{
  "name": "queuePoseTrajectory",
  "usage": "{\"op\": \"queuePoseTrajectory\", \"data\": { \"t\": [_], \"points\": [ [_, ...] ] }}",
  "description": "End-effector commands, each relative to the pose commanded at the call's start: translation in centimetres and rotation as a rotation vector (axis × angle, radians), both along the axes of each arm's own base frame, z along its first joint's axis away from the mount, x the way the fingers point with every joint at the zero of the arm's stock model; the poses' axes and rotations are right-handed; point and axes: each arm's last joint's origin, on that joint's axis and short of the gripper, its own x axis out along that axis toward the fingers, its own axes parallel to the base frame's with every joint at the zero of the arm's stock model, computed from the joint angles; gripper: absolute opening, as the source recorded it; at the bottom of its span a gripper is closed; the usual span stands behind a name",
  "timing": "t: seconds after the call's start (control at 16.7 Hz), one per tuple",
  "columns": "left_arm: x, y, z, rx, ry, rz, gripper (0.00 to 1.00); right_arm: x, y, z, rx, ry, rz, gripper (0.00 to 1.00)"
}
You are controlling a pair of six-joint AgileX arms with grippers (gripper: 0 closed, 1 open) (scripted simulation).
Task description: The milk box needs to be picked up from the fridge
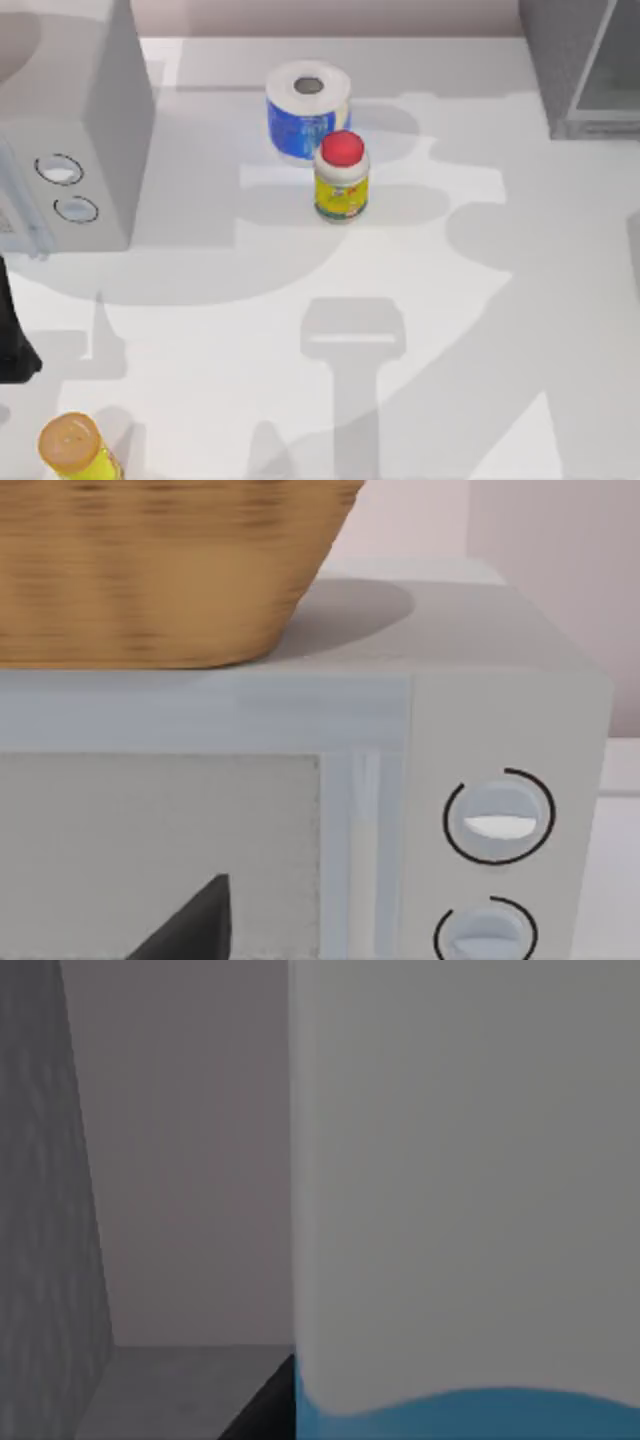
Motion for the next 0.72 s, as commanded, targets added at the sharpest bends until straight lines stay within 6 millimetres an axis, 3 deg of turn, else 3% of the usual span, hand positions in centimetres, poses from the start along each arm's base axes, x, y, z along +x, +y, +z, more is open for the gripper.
{"op": "queuePoseTrajectory", "data": {
  "t": [0.42, 0.72],
  "points": [
    [0.0, 0.0, 0.0, 0.000, 0.000, 0.000, 1.00, -0.9, -0.1, 0.4, 0.001, -0.002, -0.004, 0.00],
    [0.0, 0.0, 0.0, 0.000, 0.000, 0.000, 1.00, -6.2, 0.0, -0.1, 0.006, 0.020, 0.000, 0.00]
  ]
}}
